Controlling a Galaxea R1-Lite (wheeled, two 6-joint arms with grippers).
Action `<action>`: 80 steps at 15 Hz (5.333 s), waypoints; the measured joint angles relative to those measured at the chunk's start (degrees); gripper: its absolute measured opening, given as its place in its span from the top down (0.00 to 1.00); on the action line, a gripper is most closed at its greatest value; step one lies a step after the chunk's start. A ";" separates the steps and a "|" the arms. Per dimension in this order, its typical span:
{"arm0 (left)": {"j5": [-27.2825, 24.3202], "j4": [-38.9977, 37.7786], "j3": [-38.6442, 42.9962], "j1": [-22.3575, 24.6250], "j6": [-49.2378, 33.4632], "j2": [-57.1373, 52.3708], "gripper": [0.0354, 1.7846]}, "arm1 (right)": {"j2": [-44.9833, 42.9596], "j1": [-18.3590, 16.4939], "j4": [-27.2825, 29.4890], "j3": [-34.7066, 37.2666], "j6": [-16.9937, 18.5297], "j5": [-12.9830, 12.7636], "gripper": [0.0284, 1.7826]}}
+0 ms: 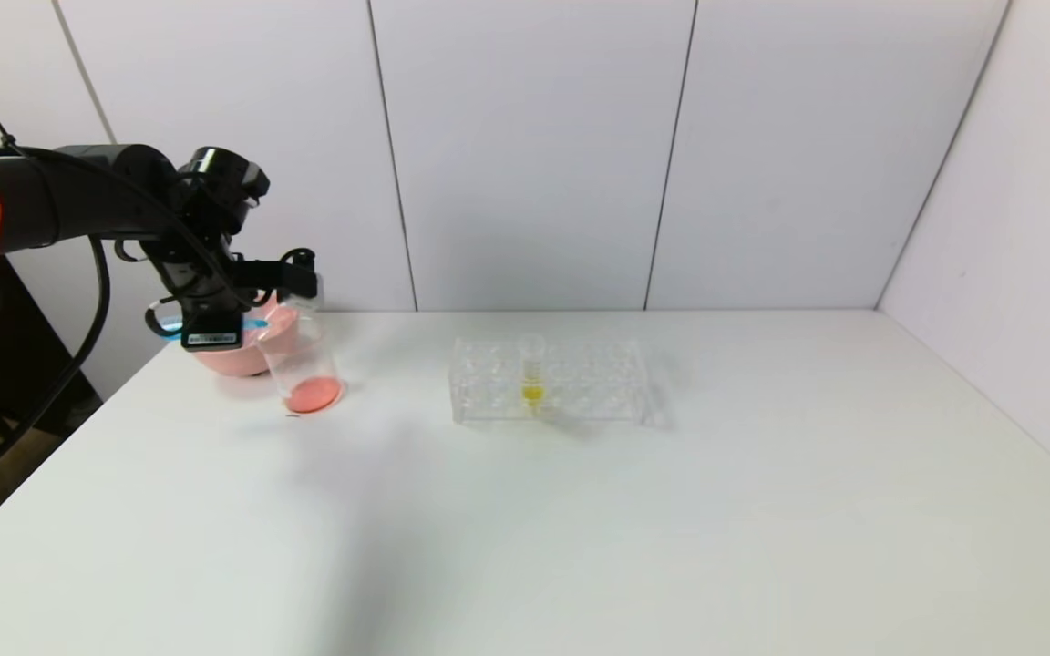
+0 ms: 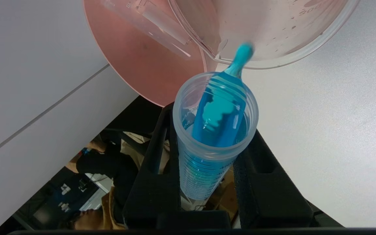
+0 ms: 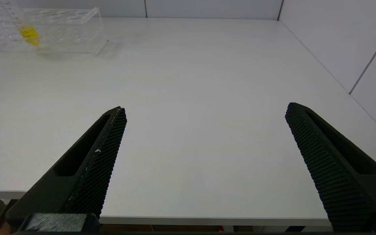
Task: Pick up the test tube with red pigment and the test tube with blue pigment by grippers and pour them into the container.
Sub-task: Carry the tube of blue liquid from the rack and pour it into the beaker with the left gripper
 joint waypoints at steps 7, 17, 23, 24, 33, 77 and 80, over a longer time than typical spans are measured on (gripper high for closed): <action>2.07 0.11 -0.02 -0.44 0.02 0.20 0.75 | 0.00 0.00 0.00 0.00 0.00 0.00 0.00; 2.84 0.05 0.00 -1.00 0.00 0.20 0.75 | 0.00 0.00 0.00 0.00 0.00 0.00 0.00; 3.75 -0.33 0.04 -1.60 0.00 0.17 0.75 | 0.00 0.00 0.00 0.00 0.00 0.00 0.00; 3.91 -0.33 0.04 -1.69 0.02 0.17 0.75 | 0.00 0.00 0.00 0.00 0.00 0.00 0.00; 5.73 -0.46 0.06 -2.46 0.02 0.10 0.75 | 0.00 -0.02 0.00 0.00 0.00 0.00 0.00; 17.01 -0.48 0.15 -5.19 0.52 0.43 0.75 | 0.00 0.00 0.00 0.00 0.00 0.00 0.00; 18.25 -0.44 0.15 -5.57 0.55 0.59 0.75 | 0.00 0.00 0.00 0.00 0.00 0.00 0.00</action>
